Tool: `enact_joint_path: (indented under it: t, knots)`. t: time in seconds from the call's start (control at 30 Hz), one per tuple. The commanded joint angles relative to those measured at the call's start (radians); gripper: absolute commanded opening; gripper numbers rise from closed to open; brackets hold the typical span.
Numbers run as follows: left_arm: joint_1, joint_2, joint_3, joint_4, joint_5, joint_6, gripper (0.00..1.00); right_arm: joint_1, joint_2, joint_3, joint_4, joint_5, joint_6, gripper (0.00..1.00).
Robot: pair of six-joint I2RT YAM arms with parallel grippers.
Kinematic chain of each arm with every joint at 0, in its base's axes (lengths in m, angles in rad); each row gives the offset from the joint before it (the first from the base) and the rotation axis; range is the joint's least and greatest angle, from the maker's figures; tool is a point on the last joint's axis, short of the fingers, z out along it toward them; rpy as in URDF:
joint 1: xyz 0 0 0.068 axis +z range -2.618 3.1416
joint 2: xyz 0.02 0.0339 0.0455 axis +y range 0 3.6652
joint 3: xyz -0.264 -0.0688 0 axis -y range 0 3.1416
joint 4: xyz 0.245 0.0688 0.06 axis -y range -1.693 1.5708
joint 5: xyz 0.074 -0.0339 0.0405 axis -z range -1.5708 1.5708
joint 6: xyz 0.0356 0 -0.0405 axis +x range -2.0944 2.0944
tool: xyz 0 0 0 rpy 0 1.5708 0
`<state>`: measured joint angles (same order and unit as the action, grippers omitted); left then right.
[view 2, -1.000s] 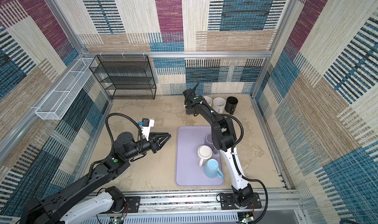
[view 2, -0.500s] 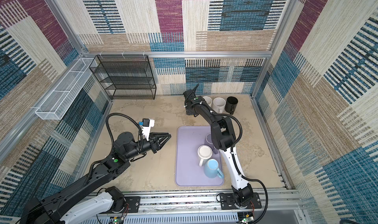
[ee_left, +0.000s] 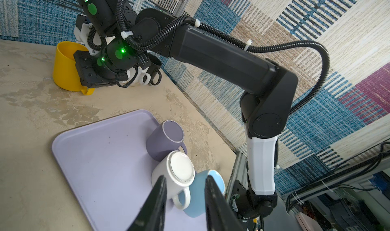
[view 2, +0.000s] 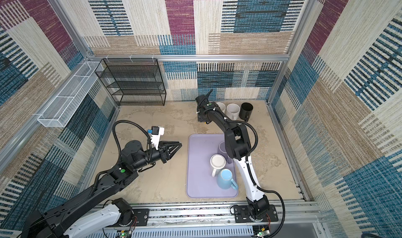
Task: Turn the mug right side up
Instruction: 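Lower the yellow mug upright beside the white mugs with the right gripper, then open the right gripper and lift it away from the yellow mug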
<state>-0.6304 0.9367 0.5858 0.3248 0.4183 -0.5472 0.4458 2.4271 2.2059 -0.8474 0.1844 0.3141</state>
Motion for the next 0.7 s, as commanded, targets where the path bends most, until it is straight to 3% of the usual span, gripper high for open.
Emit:
enact_joint_path:
  t: [0.0, 0.37, 0.67]
  knots:
    - [0.001, -0.002, 0.011, 0.003, 0.006, 0.028, 0.32, 0.001, -0.009, 0.009, 0.031, -0.014, 0.006, 0.3]
    - [0.0, -0.013, 0.016, -0.025, 0.004, 0.04, 0.32, 0.001, -0.082, -0.058, 0.077, -0.02, 0.006, 0.57]
    - [0.001, -0.006, 0.018, -0.029, 0.003, 0.035, 0.32, 0.001, -0.25, -0.219, 0.149, -0.042, -0.032, 0.61]
